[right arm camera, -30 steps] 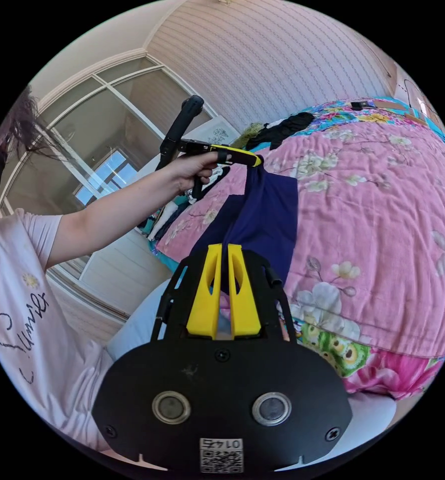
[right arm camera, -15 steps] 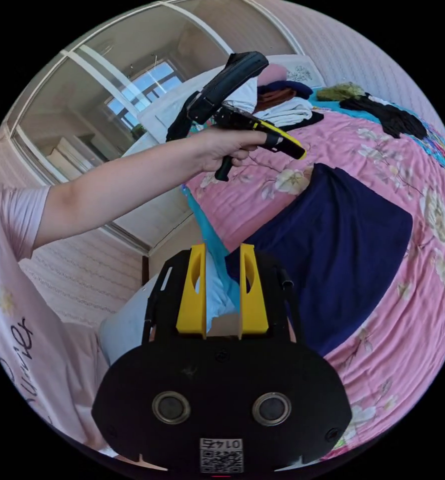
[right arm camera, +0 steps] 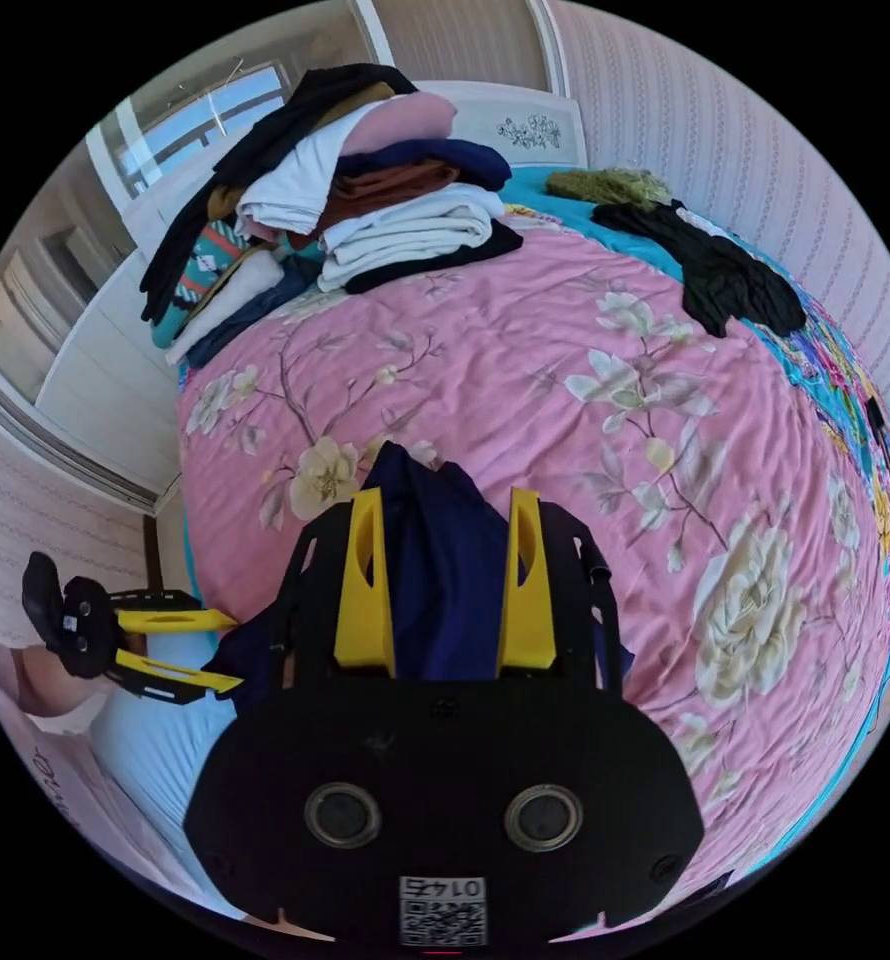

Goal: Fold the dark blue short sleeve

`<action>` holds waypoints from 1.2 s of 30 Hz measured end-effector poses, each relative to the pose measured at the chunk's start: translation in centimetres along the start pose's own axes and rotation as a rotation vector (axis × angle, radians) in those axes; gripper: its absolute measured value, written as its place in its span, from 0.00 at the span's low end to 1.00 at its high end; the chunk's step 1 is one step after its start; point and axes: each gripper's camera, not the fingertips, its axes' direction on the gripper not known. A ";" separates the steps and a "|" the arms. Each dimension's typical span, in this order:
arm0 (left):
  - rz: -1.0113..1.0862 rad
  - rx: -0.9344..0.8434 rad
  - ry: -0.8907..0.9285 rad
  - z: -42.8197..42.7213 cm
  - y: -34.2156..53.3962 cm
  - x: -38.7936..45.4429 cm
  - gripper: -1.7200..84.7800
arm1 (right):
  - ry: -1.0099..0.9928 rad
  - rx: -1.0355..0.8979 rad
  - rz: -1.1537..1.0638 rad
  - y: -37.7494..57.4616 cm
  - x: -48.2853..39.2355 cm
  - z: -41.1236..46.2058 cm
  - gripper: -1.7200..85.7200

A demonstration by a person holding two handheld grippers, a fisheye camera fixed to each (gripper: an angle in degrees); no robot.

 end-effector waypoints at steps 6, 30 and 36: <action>0.056 -0.011 -0.074 0.0 0.0 1.8 0.15 | -0.029 -0.084 0.010 -0.3 1.1 2.5 0.17; 0.278 0.030 -0.144 -4.9 -0.3 15.6 0.07 | -0.144 0.160 0.021 15.4 3.8 -9.3 0.04; 0.406 0.090 -0.189 -8.4 -0.8 23.3 0.06 | -0.142 0.313 0.092 26.2 5.4 -16.7 0.04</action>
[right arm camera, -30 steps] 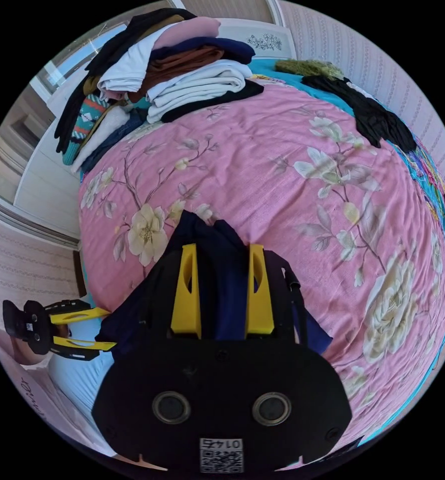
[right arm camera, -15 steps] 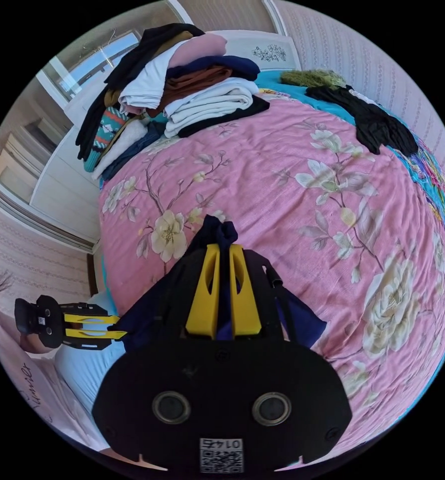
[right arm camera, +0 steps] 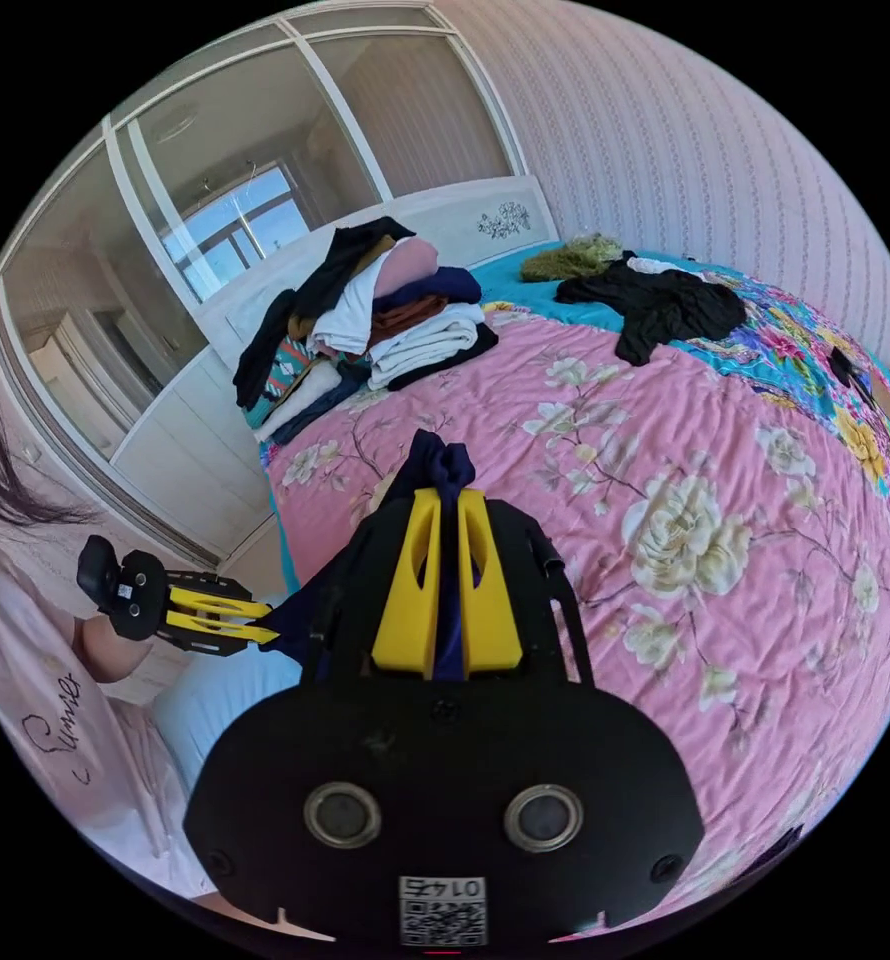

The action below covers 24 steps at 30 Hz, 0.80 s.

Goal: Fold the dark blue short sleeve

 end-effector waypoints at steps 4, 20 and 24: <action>0.090 0.048 -0.003 -2.6 -2.7 4.4 0.06 | -0.010 0.113 0.087 6.9 1.6 -8.0 0.04; 0.737 0.213 0.262 -7.1 -25.8 30.8 0.06 | 0.420 0.468 0.413 39.8 1.2 -40.3 0.04; 0.844 0.191 0.306 -2.9 -36.1 39.1 0.06 | 0.570 0.459 0.578 43.9 4.4 -45.9 0.05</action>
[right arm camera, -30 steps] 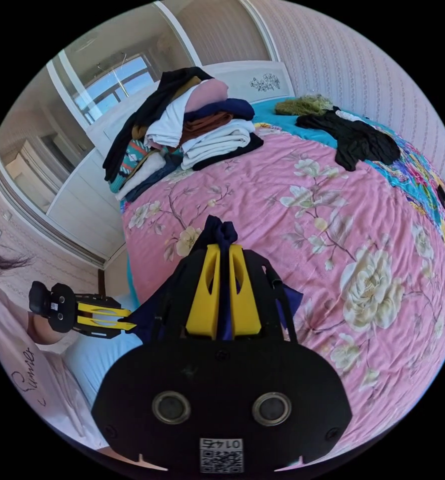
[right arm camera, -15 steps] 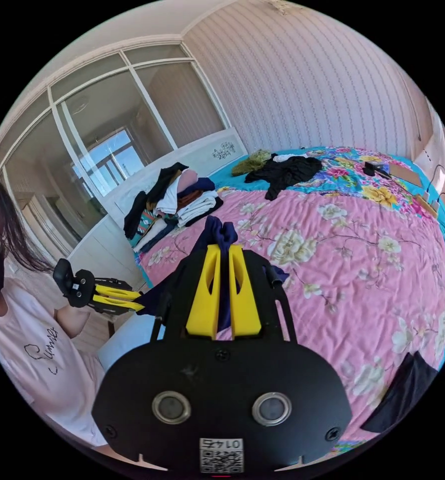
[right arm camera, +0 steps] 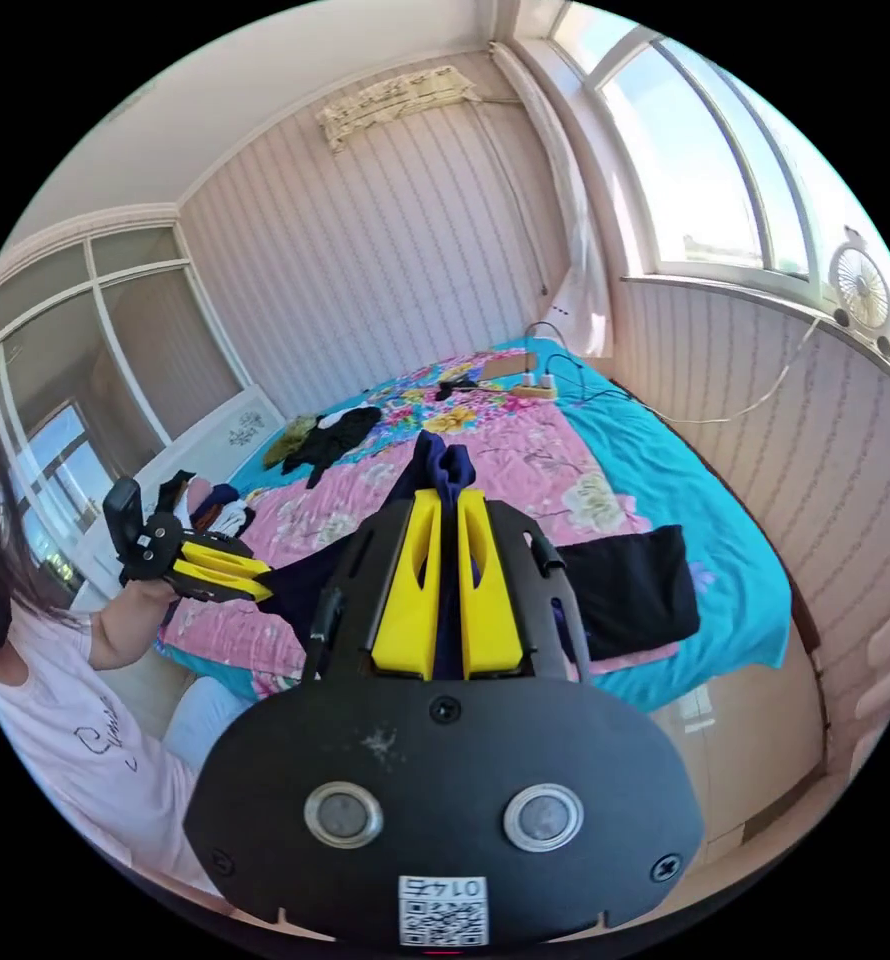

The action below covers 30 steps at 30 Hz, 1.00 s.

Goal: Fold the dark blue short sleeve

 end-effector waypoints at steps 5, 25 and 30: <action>-0.141 -0.095 -0.166 12.1 -9.0 -6.6 0.08 | 0.328 -0.050 0.119 -4.6 10.2 4.5 0.08; -0.012 -0.244 -0.196 18.7 -2.7 3.3 0.10 | 0.313 -0.341 -0.073 10.7 -1.4 6.7 0.12; -0.053 -0.174 -0.227 10.6 2.7 4.4 0.11 | 0.292 -0.360 -0.114 10.7 -7.9 4.4 0.12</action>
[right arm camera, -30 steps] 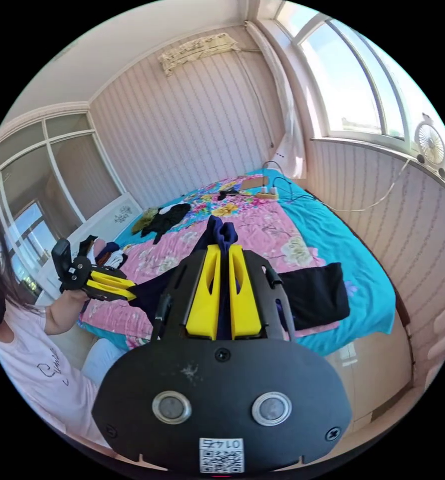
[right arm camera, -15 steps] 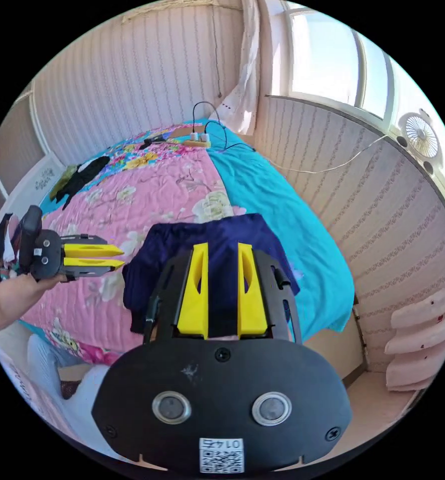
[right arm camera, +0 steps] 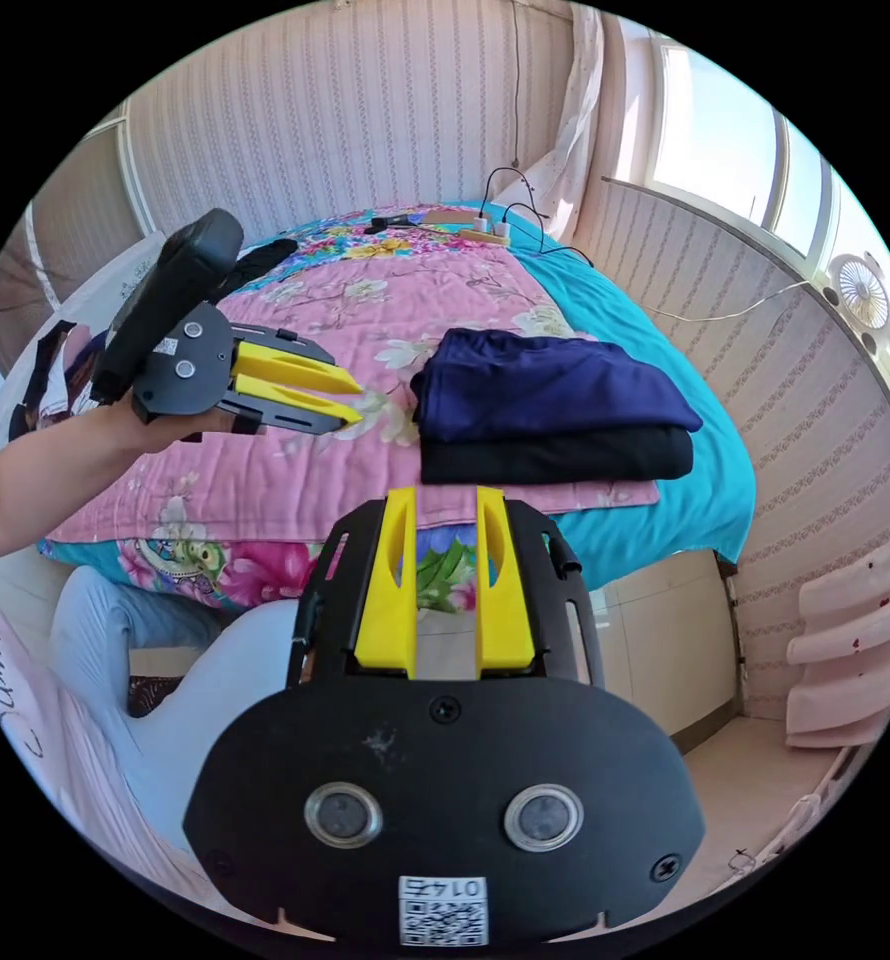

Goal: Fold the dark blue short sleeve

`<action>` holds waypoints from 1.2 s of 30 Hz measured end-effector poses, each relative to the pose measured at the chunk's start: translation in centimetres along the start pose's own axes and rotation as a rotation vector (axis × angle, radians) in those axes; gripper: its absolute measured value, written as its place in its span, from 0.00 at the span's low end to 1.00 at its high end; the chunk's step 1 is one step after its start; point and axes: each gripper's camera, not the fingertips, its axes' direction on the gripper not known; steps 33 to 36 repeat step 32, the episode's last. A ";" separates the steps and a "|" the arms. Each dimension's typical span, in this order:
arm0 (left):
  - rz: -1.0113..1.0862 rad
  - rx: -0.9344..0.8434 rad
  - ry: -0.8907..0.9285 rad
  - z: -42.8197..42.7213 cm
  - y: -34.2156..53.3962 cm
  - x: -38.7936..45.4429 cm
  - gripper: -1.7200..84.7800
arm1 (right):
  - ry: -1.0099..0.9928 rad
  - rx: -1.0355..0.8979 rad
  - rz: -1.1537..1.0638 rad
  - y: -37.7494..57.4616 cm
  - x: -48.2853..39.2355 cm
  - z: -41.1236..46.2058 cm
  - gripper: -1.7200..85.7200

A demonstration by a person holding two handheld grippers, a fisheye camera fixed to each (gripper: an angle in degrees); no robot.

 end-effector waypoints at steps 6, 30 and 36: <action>-0.063 0.009 -0.043 -7.5 10.9 -1.7 0.11 | -0.064 -0.018 -0.066 -0.8 -8.2 -4.2 0.12; -1.515 -0.229 -0.547 -38.7 107.5 -9.3 0.12 | -0.570 0.028 -1.277 -20.9 -79.0 -13.4 0.18; -1.565 -0.172 -0.563 -40.2 111.3 -10.6 0.12 | -0.632 0.018 -1.318 -23.0 -86.5 -13.9 0.18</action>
